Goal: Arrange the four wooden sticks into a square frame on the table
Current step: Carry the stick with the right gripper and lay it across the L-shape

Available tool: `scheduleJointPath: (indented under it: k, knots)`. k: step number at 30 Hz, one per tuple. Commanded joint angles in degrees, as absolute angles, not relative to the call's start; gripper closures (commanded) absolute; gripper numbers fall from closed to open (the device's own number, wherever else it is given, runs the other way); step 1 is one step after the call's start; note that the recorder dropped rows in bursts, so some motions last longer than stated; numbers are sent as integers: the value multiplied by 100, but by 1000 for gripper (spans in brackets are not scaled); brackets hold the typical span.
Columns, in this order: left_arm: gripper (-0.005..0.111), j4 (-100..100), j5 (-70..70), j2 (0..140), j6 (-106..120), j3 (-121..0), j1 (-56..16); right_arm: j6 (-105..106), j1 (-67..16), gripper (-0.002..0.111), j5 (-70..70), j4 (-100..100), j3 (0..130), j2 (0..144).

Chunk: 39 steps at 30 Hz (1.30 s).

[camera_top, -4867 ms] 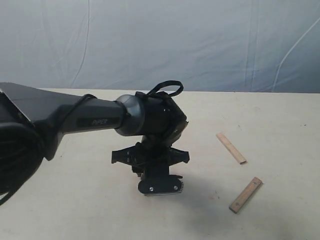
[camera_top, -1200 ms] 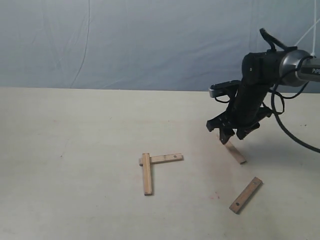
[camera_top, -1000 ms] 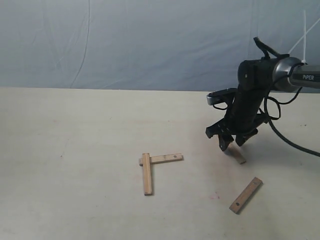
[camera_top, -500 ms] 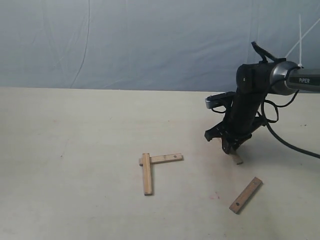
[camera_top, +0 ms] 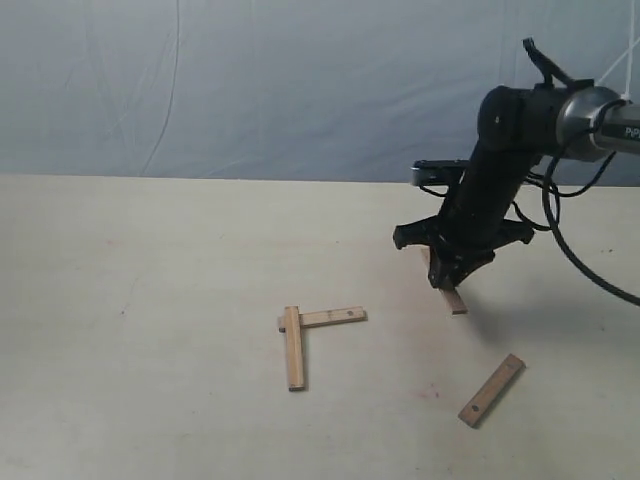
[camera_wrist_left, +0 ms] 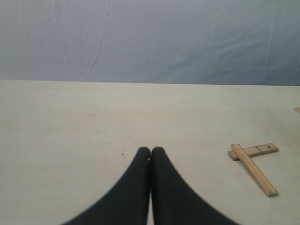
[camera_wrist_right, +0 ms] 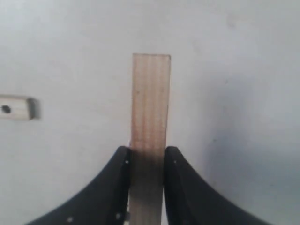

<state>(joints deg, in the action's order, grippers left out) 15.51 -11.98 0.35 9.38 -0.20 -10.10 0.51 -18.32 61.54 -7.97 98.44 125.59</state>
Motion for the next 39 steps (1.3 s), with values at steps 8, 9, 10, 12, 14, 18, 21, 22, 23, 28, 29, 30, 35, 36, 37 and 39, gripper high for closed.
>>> scheduleJointPath:
  k: [8, 9, 10, 12, 14, 18, 21, 22, 23, 28, 29, 30, 35, 36, 37, 39]
  knots:
    - [107, 1531, -1198, 0, 946, 0, -1047, -1629, -3499, 109, 5918, 0, 9225, 12095]
    - [107, 1531, -1198, 0, 946, 0, -1047, -1740, -3599, 109, 5849, 0, 9158, 12095]
    - [107, 1531, -1198, 0, 946, 0, -1047, -1883, -3687, 109, 5765, 0, 9105, 12095]
    - [107, 1531, -1198, 0, 946, 0, -1047, -2050, -3819, 109, 5592, 0, 9004, 12095]
    - [107, 1531, -1198, 0, 946, 0, -1047, -2221, -3893, 109, 5423, 31, 8969, 12095]
    - [107, 1531, -1198, 0, 946, 0, -1047, -2497, -3940, 109, 5331, 182, 8940, 12095]
    - [107, 1531, -1198, 0, 946, 0, -1047, -2713, -3940, 109, 5330, 426, 8931, 12159]
    - [107, 1531, -1198, 0, 946, 0, -1047, -2787, -3940, 109, 5330, 539, 8931, 12196]
    - [107, 1531, -1198, 0, 946, 0, -1047, -2855, -3940, 109, 5318, 624, 8931, 12224]
    - [107, 1531, -1198, 0, 946, 0, -1047, -2868, -3940, 109, 5056, 791, 8931, 12451]
    - [107, 1531, -1198, 0, 946, 0, -1047, -2868, -3940, 109, 4982, 763, 8931, 12499]
    - [107, 1531, -1198, 0, 946, 0, -1047, -2868, -3940, 109, 4934, 746, 8931, 12536]
    - [107, 1531, -1198, 0, 946, 0, -1047, -2954, -3940, 109, 4861, 717, 8931, 12718]
    - [107, 1531, -1198, 0, 946, 0, -1047, -2954, -3940, 109, 4818, 717, 8931, 12740]
    - [107, 1531, -1198, 0, 946, 0, -1047, -2954, -3940, 109, 4775, 717, 8931, 12754]
    - [107, 1531, -1198, 0, 946, 0, -1047, -2991, -3940, 109, 4713, 717, 8931, 12752]
